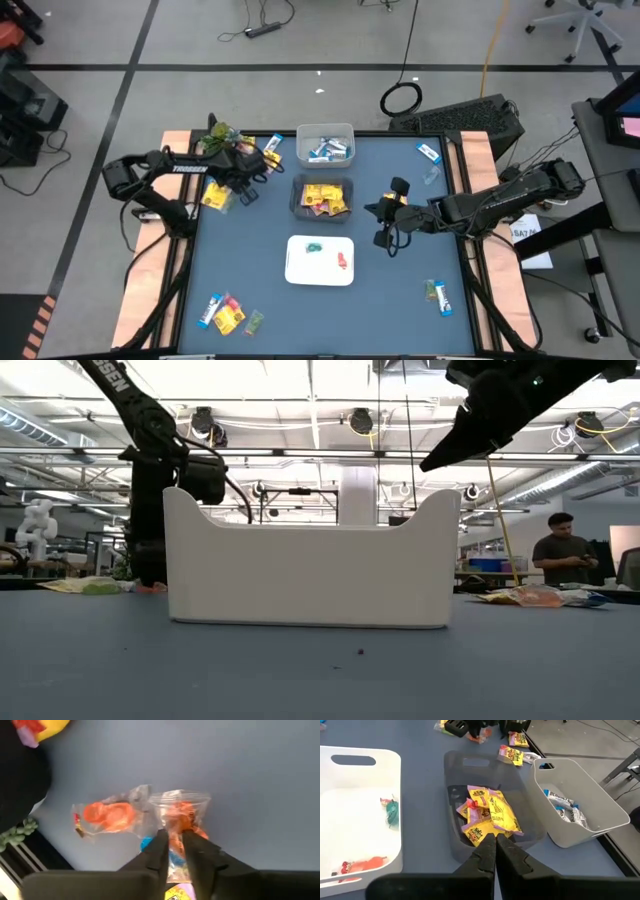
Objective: Sort candy
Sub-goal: Put the orange candy into the white bin
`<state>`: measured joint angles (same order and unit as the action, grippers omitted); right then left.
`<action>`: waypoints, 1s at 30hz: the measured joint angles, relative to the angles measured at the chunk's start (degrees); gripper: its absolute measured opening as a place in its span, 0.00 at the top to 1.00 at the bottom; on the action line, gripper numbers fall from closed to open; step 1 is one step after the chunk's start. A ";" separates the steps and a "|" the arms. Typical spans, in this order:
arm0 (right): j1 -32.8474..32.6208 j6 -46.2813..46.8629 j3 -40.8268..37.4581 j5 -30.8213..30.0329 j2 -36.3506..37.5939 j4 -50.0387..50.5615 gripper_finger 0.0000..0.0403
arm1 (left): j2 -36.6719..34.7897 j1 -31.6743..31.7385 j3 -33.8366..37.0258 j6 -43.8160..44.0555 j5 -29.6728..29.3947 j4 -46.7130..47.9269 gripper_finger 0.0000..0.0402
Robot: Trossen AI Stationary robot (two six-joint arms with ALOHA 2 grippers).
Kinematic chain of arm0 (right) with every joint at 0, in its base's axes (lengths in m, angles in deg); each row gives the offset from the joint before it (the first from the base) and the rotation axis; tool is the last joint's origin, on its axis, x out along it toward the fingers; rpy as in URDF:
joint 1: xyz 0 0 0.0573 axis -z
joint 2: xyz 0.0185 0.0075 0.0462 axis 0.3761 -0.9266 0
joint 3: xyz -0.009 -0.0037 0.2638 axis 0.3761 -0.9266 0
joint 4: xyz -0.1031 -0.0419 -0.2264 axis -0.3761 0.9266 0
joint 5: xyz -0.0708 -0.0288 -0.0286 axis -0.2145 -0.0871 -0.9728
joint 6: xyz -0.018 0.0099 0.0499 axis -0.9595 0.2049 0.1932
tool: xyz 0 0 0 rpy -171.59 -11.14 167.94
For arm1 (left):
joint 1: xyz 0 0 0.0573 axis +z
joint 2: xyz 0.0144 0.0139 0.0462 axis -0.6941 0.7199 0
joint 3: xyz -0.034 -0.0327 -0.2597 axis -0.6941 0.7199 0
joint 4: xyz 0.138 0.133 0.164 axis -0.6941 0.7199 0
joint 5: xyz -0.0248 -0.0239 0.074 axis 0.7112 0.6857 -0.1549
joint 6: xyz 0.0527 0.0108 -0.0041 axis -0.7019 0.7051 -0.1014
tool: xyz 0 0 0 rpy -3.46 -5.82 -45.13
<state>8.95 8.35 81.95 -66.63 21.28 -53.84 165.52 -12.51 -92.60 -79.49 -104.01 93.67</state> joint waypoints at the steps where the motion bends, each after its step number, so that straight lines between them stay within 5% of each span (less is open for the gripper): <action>1: 0.00 -0.17 0.00 0.00 0.00 0.00 1.00 | 0.00 -0.34 0.00 -0.57 0.02 0.00 0.89; 4: 0.00 -0.37 0.00 0.00 0.00 0.00 1.00 | 0.00 -1.64 0.03 -1.28 0.02 0.06 0.98; 17: 0.00 -0.54 0.00 0.00 0.00 0.02 1.00 | -0.04 -8.29 -0.04 0.08 2.92 0.16 0.97; 30: 0.00 -0.55 0.00 0.09 -0.02 0.04 1.00 | 0.07 -11.06 -4.70 0.57 1.27 0.93 0.66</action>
<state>8.95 7.80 81.95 -66.55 21.26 -53.80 165.59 -23.56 -97.30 -78.92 -102.73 94.60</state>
